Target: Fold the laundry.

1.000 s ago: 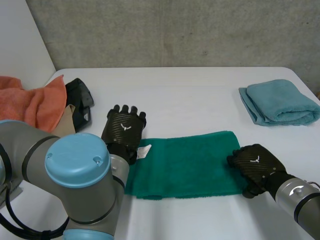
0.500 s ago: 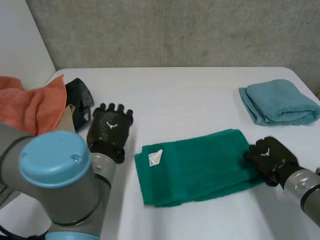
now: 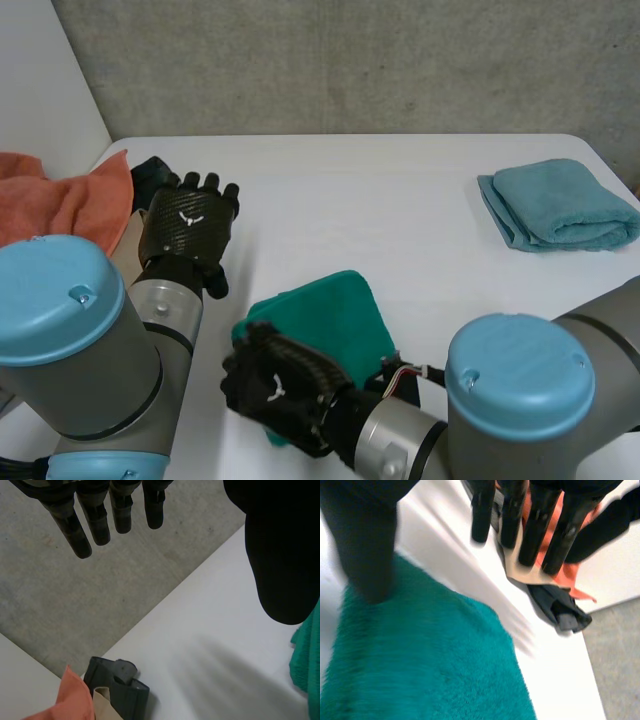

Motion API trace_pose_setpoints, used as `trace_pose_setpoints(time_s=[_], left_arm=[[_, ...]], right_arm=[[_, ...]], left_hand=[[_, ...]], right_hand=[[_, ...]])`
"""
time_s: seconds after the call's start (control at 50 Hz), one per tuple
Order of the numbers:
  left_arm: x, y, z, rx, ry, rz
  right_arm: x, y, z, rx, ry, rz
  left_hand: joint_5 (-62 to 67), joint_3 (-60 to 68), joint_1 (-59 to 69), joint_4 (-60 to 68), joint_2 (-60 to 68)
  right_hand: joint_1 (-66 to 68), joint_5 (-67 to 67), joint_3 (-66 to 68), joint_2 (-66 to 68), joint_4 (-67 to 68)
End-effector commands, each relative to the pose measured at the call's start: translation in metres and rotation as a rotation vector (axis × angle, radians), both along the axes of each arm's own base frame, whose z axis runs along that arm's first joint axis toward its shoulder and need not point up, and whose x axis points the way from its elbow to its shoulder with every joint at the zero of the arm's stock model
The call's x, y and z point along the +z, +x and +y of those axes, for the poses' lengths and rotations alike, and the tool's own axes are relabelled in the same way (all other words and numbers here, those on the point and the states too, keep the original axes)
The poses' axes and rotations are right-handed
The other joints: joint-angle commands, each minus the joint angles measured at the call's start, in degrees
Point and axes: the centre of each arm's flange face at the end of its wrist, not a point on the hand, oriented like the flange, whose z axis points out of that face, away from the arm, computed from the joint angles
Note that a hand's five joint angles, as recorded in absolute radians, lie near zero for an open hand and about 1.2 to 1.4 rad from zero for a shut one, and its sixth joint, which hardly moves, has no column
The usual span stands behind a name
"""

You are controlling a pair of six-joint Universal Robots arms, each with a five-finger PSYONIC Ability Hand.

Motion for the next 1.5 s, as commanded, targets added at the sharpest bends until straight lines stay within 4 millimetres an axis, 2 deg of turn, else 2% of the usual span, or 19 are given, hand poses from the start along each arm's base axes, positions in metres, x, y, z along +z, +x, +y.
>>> trace_pose_setpoints(time_s=[0.02, 0.04, 0.1, 0.12, 0.2, 0.32, 0.48, 0.62, 0.72, 0.82, 0.88, 0.98, 1.06, 1.12, 1.24, 1.32, 1.5], left_arm=[[0.012, -0.008, -0.002, -0.016, -0.030, 0.047], [0.012, -0.011, 0.000, -0.023, -0.028, 0.057], [0.013, -0.021, 0.008, -0.068, -0.012, 0.103], [0.013, -0.023, 0.010, -0.081, -0.006, 0.114], [0.002, -0.028, 0.015, -0.129, 0.053, 0.134], [-0.023, -0.025, 0.023, -0.119, 0.210, 0.110], [-0.050, -0.021, 0.029, -0.093, 0.352, 0.094], [-0.070, -0.020, 0.032, -0.086, 0.411, 0.052], [-0.075, -0.022, 0.038, -0.100, 0.429, 0.030], [-0.072, -0.023, 0.039, -0.109, 0.426, 0.030], [-0.064, -0.024, 0.039, -0.116, 0.406, 0.044], [-0.023, -0.021, 0.035, -0.119, 0.307, 0.133], [-0.008, -0.010, 0.024, -0.080, 0.270, 0.166], [-0.002, -0.002, 0.017, -0.050, 0.254, 0.184], [-0.004, 0.002, 0.016, -0.053, 0.268, 0.186], [-0.008, 0.003, 0.017, -0.067, 0.285, 0.184], [-0.009, 0.004, 0.017, -0.065, 0.288, 0.184]], right_arm=[[0.046, -0.025, -0.057, -0.273, 0.277, -0.236], [0.055, -0.035, -0.072, -0.348, 0.361, -0.306], [0.062, -0.048, -0.091, -0.437, 0.485, -0.383], [0.062, -0.056, -0.100, -0.486, 0.554, -0.413], [0.050, -0.067, -0.112, -0.566, 0.640, -0.388], [0.013, -0.064, -0.119, -0.598, 0.664, -0.211], [-0.016, -0.060, -0.124, -0.607, 0.716, -0.110], [-0.031, -0.060, -0.127, -0.635, 0.727, -0.076], [-0.027, -0.062, -0.131, -0.670, 0.694, -0.080], [-0.021, -0.063, -0.132, -0.666, 0.670, -0.088], [-0.014, -0.065, -0.131, -0.663, 0.656, -0.109], [0.007, -0.072, -0.124, -0.664, 0.595, -0.171], [0.020, -0.087, -0.131, -0.725, 0.546, -0.234], [0.027, -0.107, -0.143, -0.815, 0.523, -0.283], [0.038, -0.133, -0.164, -0.921, 0.457, -0.384], [0.038, -0.145, -0.173, -0.963, 0.439, -0.404], [0.033, -0.145, -0.167, -0.962, 0.467, -0.388]], left_hand=[[-2.80, -2.04, -1.41, -1.74, -1.60], [-2.80, -2.04, -1.41, -1.74, -1.60], [-2.80, -2.04, -1.41, -1.74, -1.60], [-2.80, -2.04, -1.41, -1.74, -1.60], [-2.80, -2.04, -1.41, -1.74, -1.60], [-2.75, -1.99, -1.37, -1.70, -1.56], [-2.75, -1.99, -1.37, -1.70, -1.56], [-2.75, -1.99, -1.37, -1.70, -1.56], [-2.58, -1.83, -1.20, -1.53, -1.39], [-2.75, -1.99, -1.37, -1.70, -1.56], [-2.80, -2.04, -1.41, -1.74, -1.60], [-2.80, -2.04, -1.41, -1.74, -1.60], [-2.80, -2.04, -1.41, -1.74, -1.60], [-2.80, -2.04, -1.41, -1.74, -1.60], [-2.80, -2.04, -1.41, -1.74, -1.60], [-2.80, -2.04, -1.41, -1.74, -1.60], [-2.80, -2.04, -1.41, -1.74, -1.60]], right_hand=[[-8.29, -14.59, -14.29, -13.60, -14.39], [-8.29, -14.59, -14.29, -13.60, -14.39], [-8.29, -14.59, -14.29, -13.60, -14.39], [-8.29, -14.59, -14.29, -13.60, -14.39], [-8.29, -14.59, -14.29, -13.60, -14.39], [-8.29, -14.59, -14.29, -13.60, -14.39], [-8.29, -14.59, -14.29, -13.60, -14.39], [-8.29, -14.59, -14.29, -13.60, -14.39], [-8.29, -14.59, -14.29, -13.60, -14.39], [-8.29, -14.59, -14.29, -13.60, -14.39], [-8.29, -14.59, -14.29, -13.60, -14.39], [-8.29, -14.59, -14.29, -13.60, -14.39], [-8.29, -14.59, -14.29, -13.60, -14.39], [-8.29, -14.59, -14.29, -13.60, -14.39], [-8.29, -14.59, -14.29, -13.60, -14.39], [-8.29, -14.59, -14.29, -13.60, -14.39], [-8.29, -14.59, -14.29, -13.60, -14.39]])
